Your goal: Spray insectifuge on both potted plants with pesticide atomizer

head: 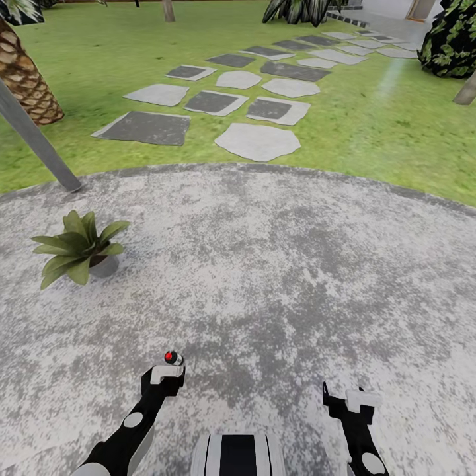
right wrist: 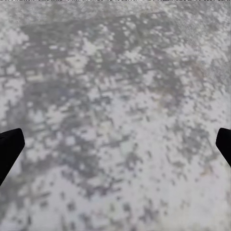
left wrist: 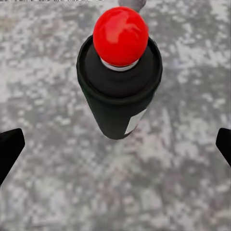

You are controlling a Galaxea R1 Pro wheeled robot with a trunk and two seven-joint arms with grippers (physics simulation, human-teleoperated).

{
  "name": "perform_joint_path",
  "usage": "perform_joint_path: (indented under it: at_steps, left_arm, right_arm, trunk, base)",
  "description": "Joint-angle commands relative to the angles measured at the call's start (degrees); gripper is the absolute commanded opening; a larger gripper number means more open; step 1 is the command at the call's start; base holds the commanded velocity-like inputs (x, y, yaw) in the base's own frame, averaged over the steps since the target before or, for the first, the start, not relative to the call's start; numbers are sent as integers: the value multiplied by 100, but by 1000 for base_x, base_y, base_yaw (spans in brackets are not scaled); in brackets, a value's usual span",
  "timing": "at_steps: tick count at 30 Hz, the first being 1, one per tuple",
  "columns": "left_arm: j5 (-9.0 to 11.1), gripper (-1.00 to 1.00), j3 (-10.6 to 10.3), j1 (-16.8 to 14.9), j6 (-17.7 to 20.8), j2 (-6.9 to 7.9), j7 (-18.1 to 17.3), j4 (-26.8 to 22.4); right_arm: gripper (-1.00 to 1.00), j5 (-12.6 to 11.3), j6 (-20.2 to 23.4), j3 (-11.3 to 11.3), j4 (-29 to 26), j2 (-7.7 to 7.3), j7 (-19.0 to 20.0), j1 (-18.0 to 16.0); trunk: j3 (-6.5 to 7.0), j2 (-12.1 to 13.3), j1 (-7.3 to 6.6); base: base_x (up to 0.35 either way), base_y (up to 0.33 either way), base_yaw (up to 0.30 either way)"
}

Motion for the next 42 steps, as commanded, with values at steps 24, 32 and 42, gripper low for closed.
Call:
perform_joint_path:
  at_steps: [24, 32, 42]
  left_arm:
    - [-107, 100, 1, -2, -18, -1, 7, 9]
    - [-104, 100, 0, -2, -18, 0, 7, 11]
    - [-104, 100, 2, -2, -21, -6, 7, 12]
  right_arm:
    - [100, 6, -15, 3, 2, 0, -18, -2]
    - [100, 4, -15, 3, 1, 0, -18, -2]
    - [100, 6, -15, 3, 2, 0, -18, -4]
  trunk:
    - [-3, -1, 0]
    - [-3, -1, 0]
    - [-3, -1, 0]
  base:
    - [51, 0, 0]
    - [5, 0, 0]
    - [0, 0, 0]
